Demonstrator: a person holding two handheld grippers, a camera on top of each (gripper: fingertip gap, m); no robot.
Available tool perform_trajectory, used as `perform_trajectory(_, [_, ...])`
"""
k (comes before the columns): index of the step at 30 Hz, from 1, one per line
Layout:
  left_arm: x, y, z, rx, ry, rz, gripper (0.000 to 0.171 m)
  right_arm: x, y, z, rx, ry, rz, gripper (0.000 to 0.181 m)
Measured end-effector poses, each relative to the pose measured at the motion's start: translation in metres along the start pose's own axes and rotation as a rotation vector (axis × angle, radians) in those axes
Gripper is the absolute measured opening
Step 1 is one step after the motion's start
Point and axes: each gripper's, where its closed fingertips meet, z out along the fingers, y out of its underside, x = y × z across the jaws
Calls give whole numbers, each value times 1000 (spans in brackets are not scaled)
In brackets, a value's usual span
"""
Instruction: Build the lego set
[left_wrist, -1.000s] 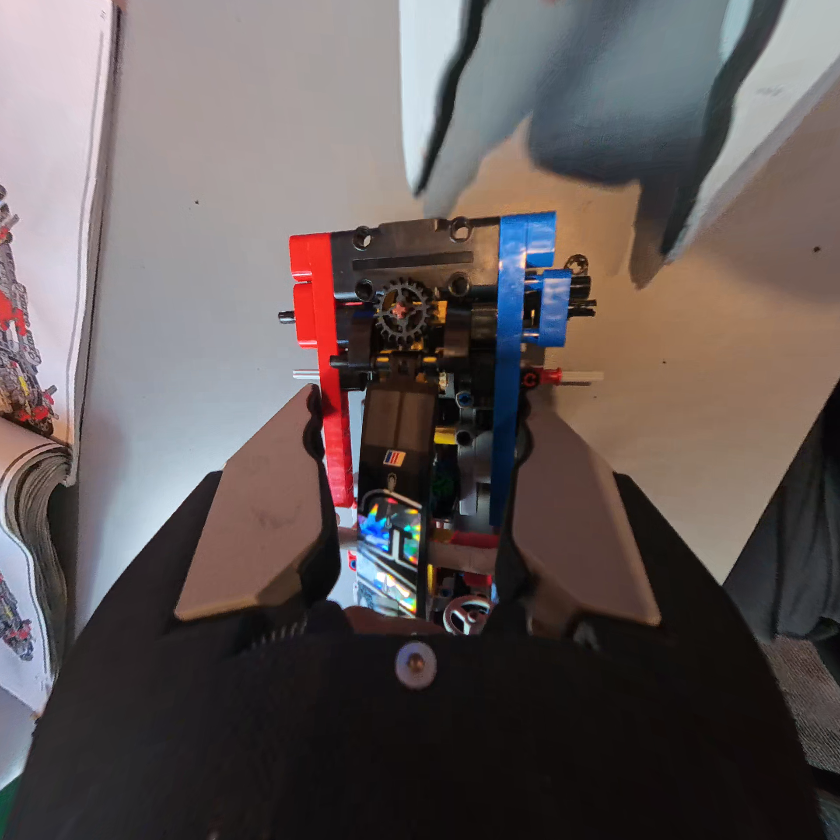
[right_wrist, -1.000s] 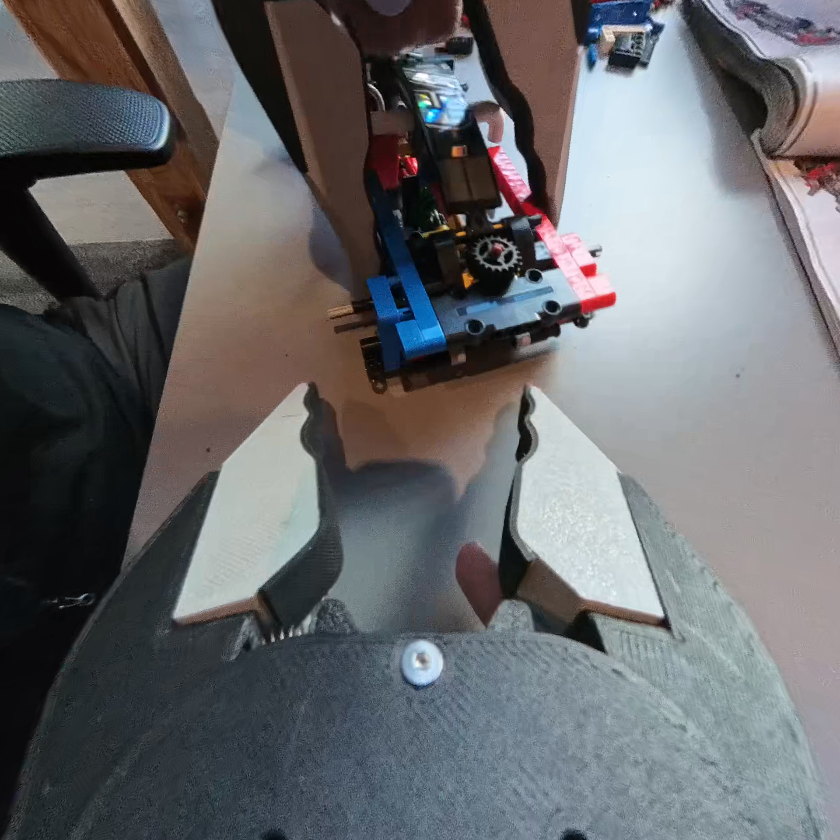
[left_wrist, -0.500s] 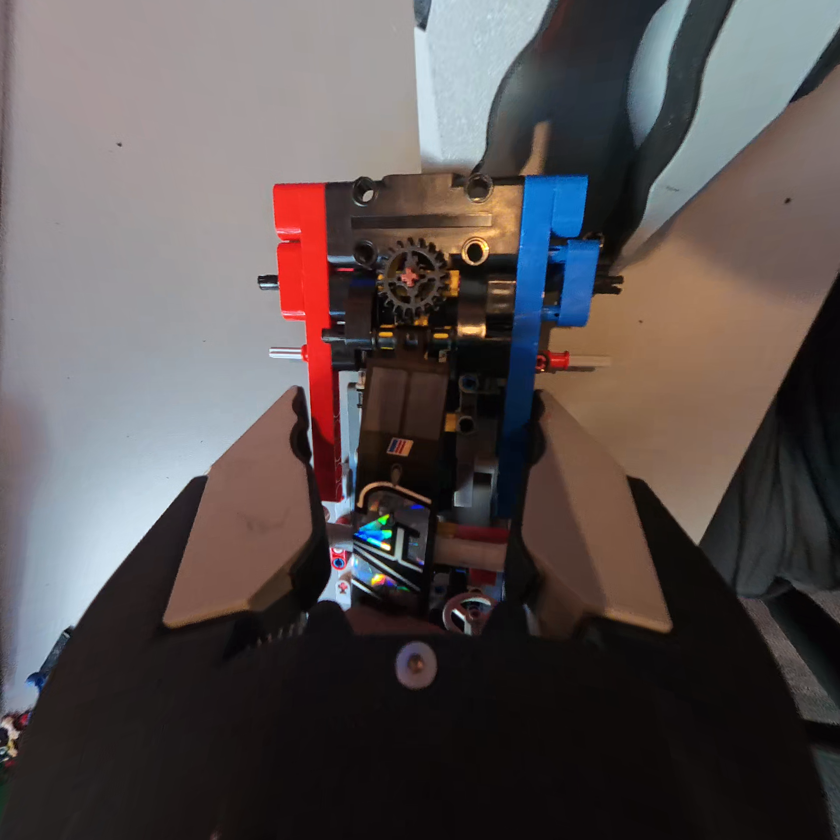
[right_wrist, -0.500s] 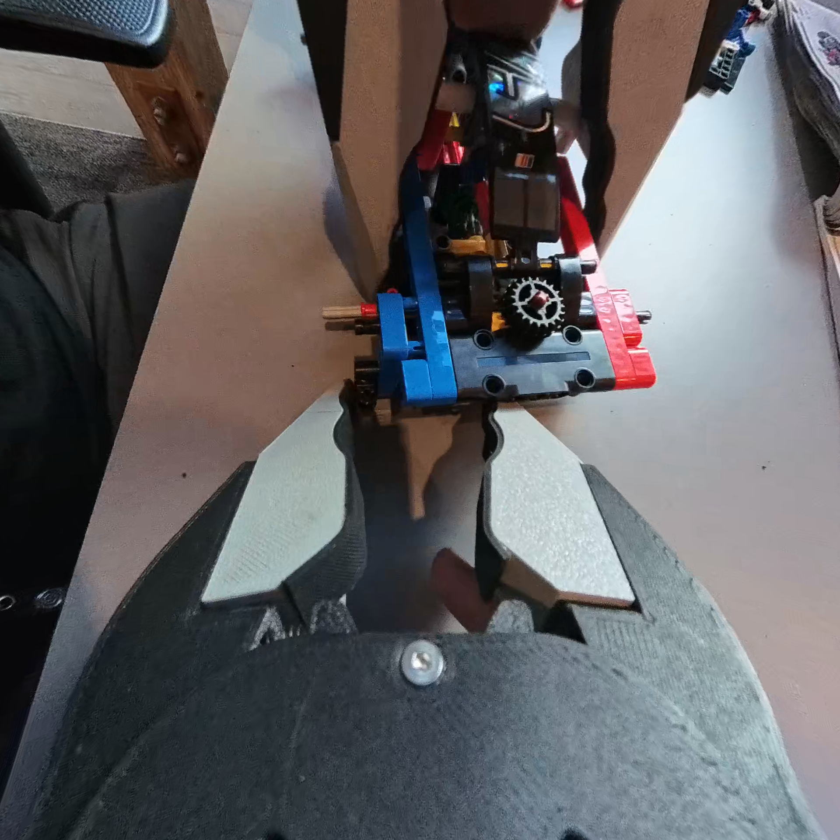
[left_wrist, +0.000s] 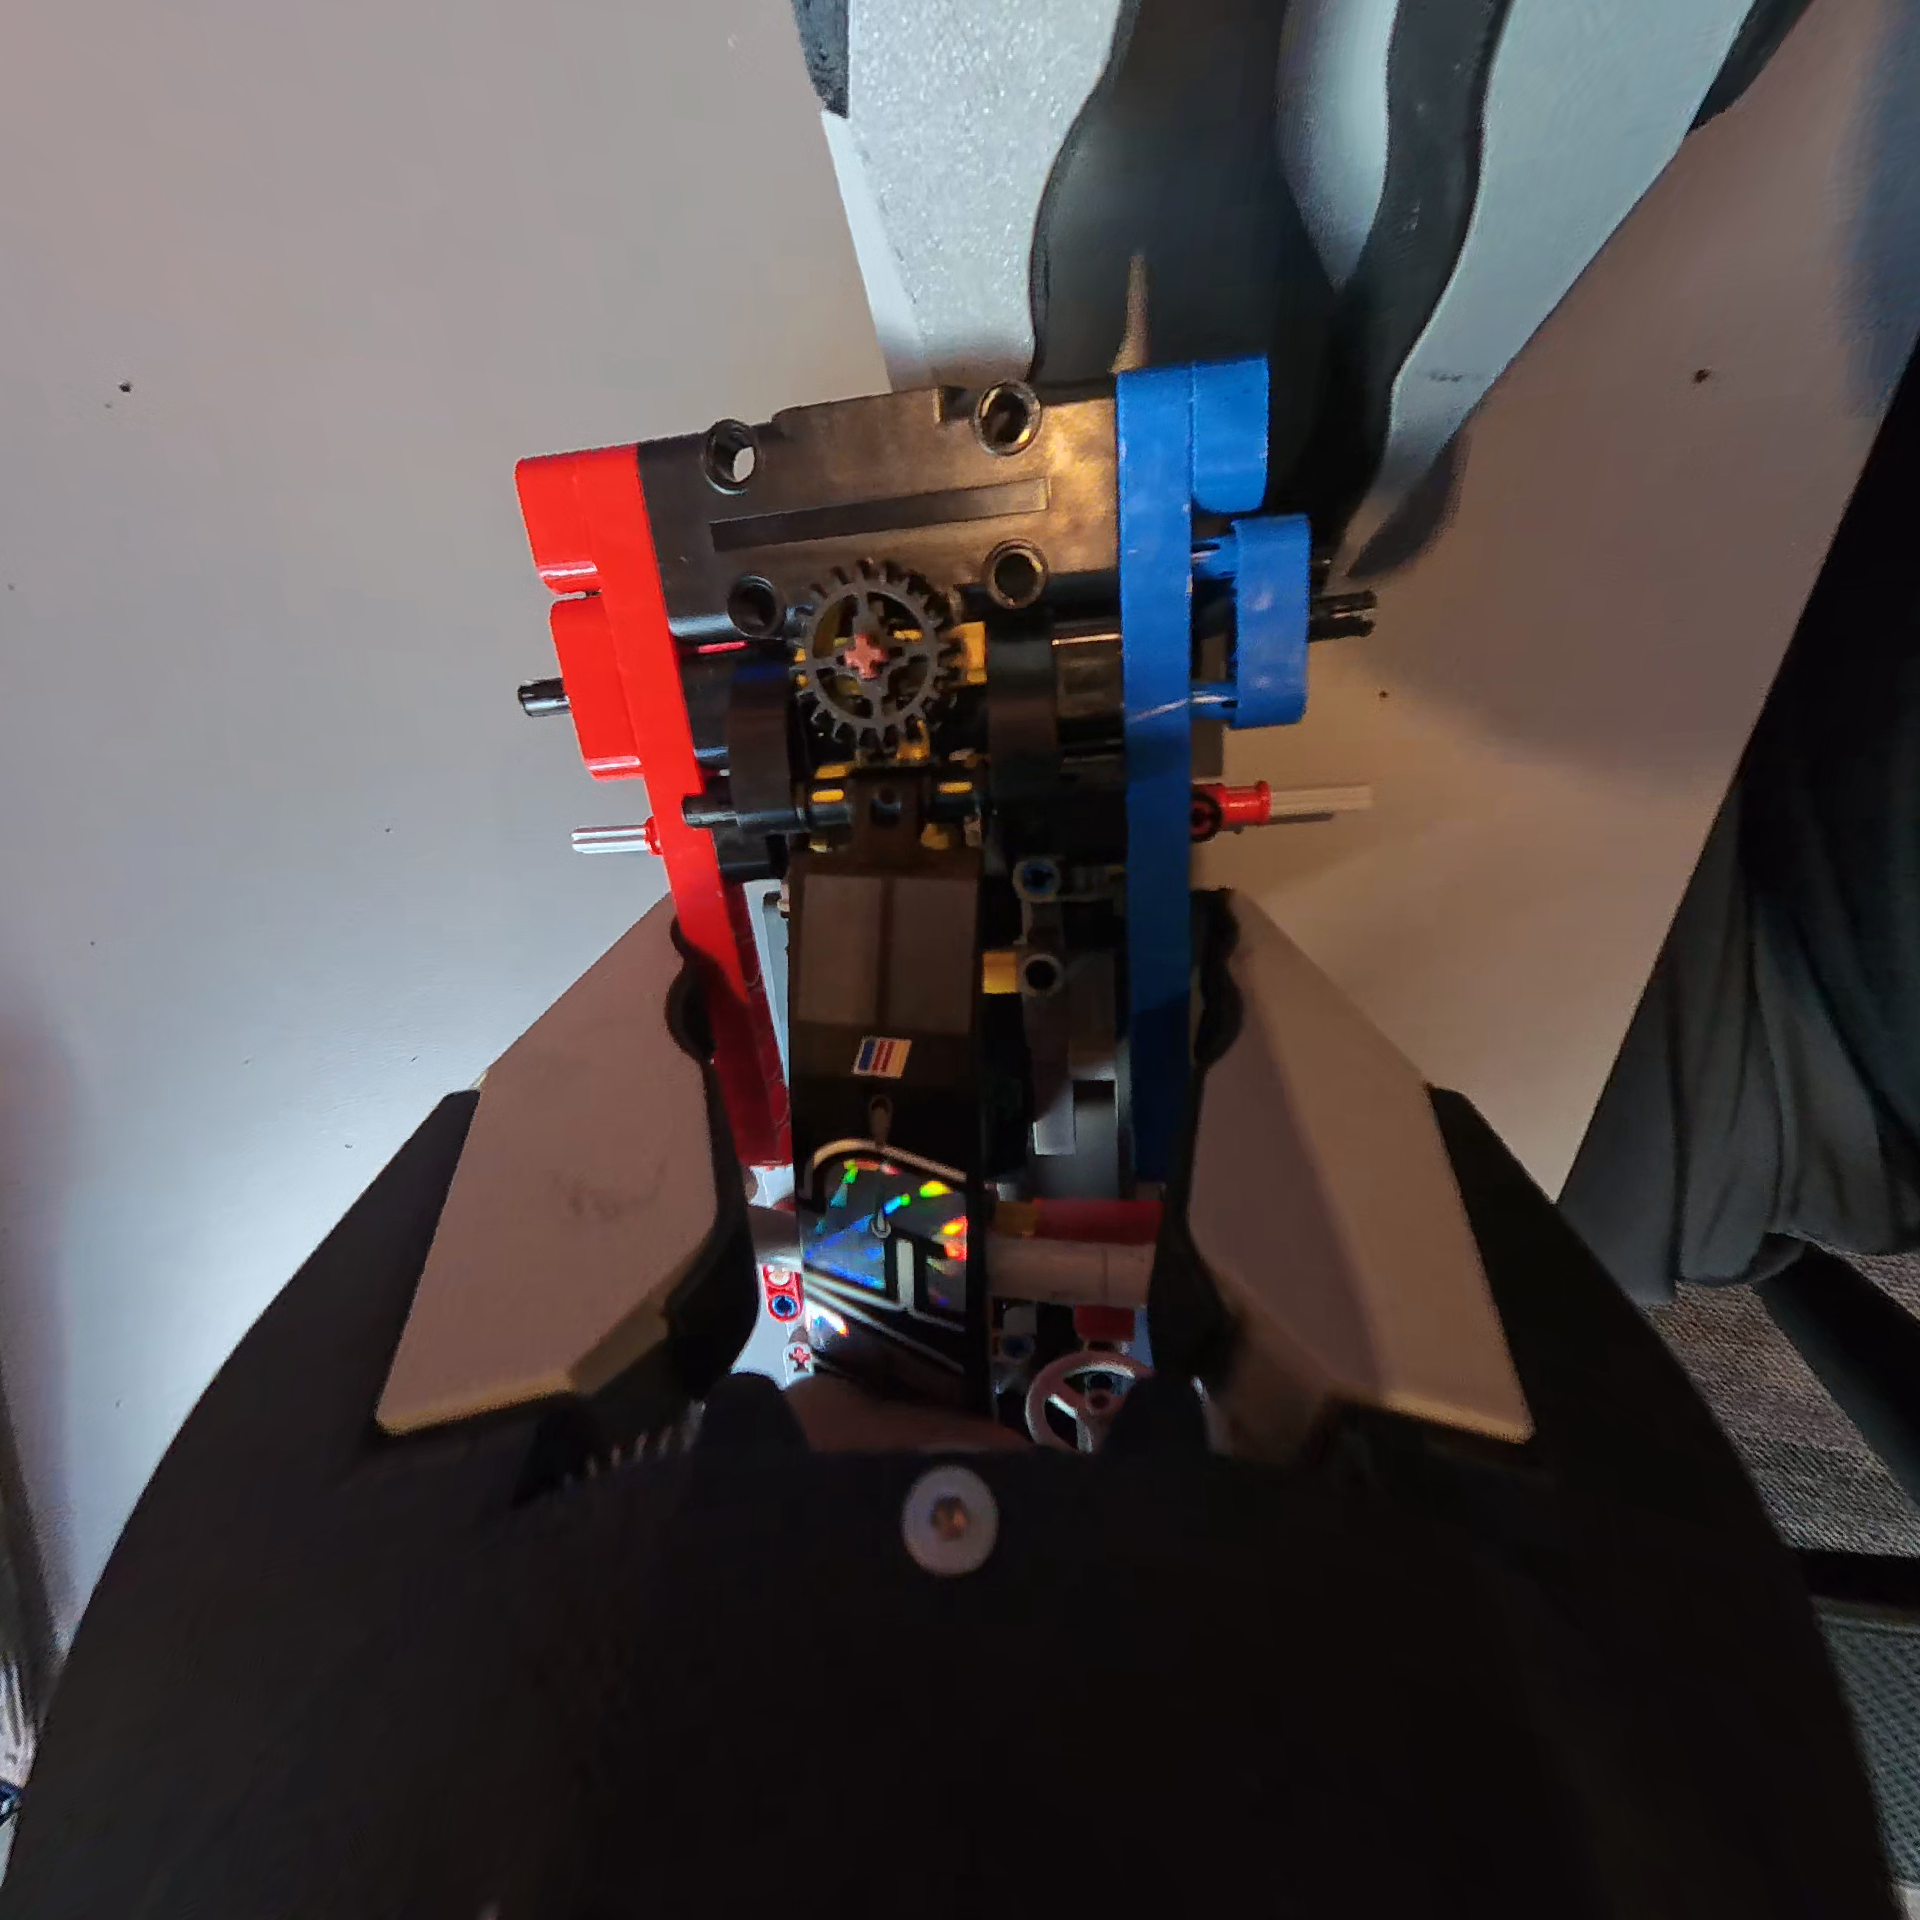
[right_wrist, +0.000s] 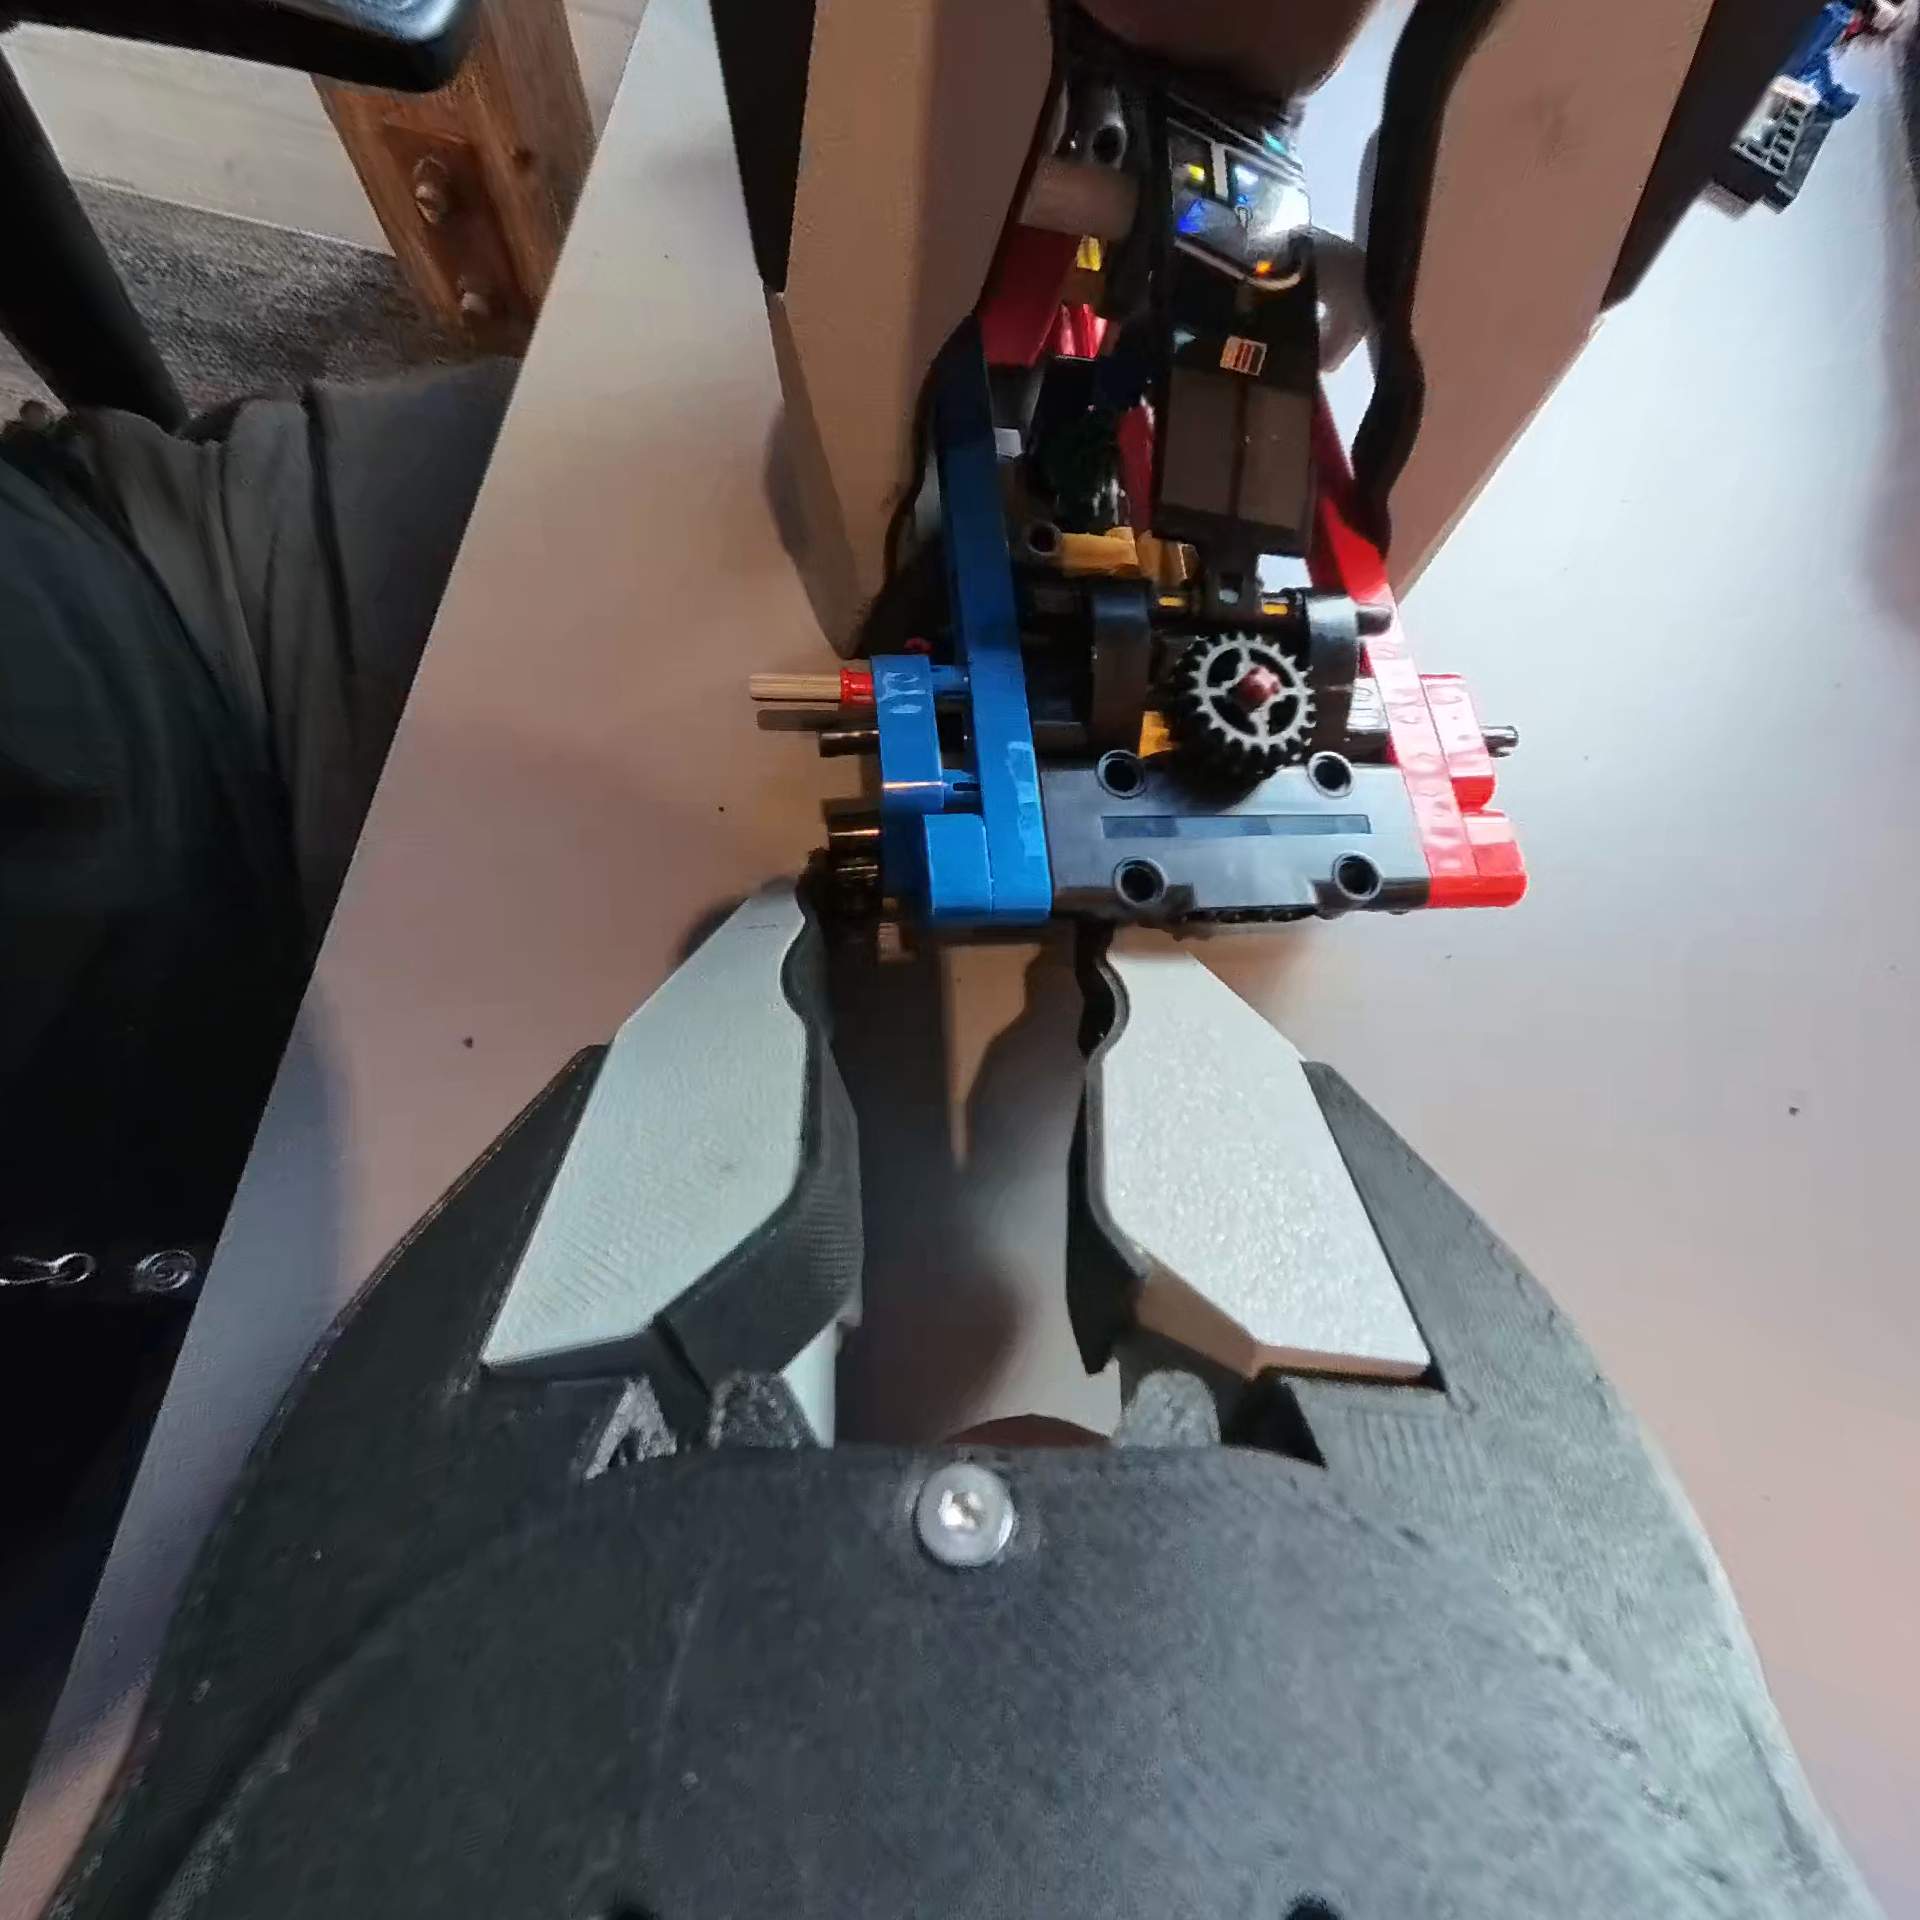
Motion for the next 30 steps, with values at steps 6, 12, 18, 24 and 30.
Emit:
perform_trajectory(6, [0, 1, 0, -20, -5, -11, 92, 2, -1, 2, 3, 23, -17, 42])
perform_trajectory(12, [-1, 2, 0, -35, -20, -42, 92, 3, -4, 4, 6, 31, -13, 42])
perform_trajectory(18, [-4, -2, 1, -9, -39, -83, 95, 3, -1, 0, 14, -20, 46, 42])
perform_trajectory(24, [-7, -3, 0, 6, -72, -115, 97, 15, -28, -42, 255, 105, 178, 63])
perform_trajectory(30, [-8, -5, 0, 7, -76, -118, 96, 16, -37, -27, 179, 157, 154, 63])
